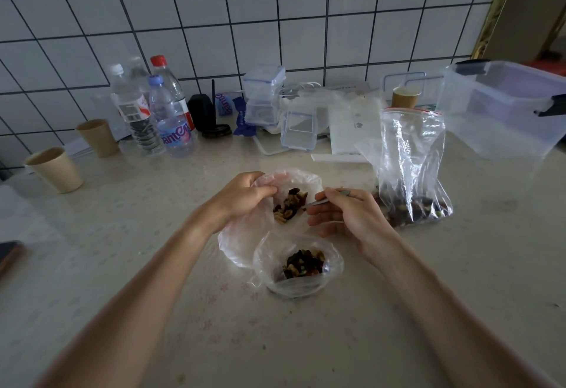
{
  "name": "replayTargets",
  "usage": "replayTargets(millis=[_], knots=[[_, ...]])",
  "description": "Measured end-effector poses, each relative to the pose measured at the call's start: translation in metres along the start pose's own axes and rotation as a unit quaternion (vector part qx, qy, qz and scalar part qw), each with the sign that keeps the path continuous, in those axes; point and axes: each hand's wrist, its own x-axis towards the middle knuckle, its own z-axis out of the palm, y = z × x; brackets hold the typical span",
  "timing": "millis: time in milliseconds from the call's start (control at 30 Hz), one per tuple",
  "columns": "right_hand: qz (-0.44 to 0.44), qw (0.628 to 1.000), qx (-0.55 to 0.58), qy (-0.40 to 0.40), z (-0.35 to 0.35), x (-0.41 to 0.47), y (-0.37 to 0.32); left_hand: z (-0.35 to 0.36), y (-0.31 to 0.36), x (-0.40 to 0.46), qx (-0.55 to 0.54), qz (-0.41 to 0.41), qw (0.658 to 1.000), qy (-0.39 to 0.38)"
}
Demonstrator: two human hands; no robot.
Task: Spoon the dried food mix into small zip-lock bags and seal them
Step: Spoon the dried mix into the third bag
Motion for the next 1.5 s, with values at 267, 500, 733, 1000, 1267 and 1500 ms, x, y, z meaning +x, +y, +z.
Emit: replayTargets(millis=[267,500,733,1000,1267,1500], knots=[[0.014,1.0,0.007,-0.001,0.004,-0.002,0.0,0.008,-0.007,-0.006,-0.004,0.041,0.998,0.045],[0.02,0.999,0.037,0.004,-0.004,-0.007,-0.007,-0.002,-0.008,-0.007,0.036,0.049,0.996,0.06],[-0.025,0.999,0.043,-0.008,-0.005,-0.021,-0.029,-0.018,0.0,-0.029,0.034,0.094,0.991,0.093],[-0.069,0.995,0.048,-0.045,-0.014,-0.048,-0.048,-0.008,0.001,-0.085,0.188,0.2,0.937,0.218],[-0.058,0.996,-0.009,-0.067,-0.032,-0.085,-0.026,0.025,0.0,-0.122,0.246,0.082,0.953,0.154],[-0.263,0.929,-0.252,-0.062,-0.031,-0.092,-0.015,0.031,0.001,-0.111,0.26,0.102,0.936,0.215]])
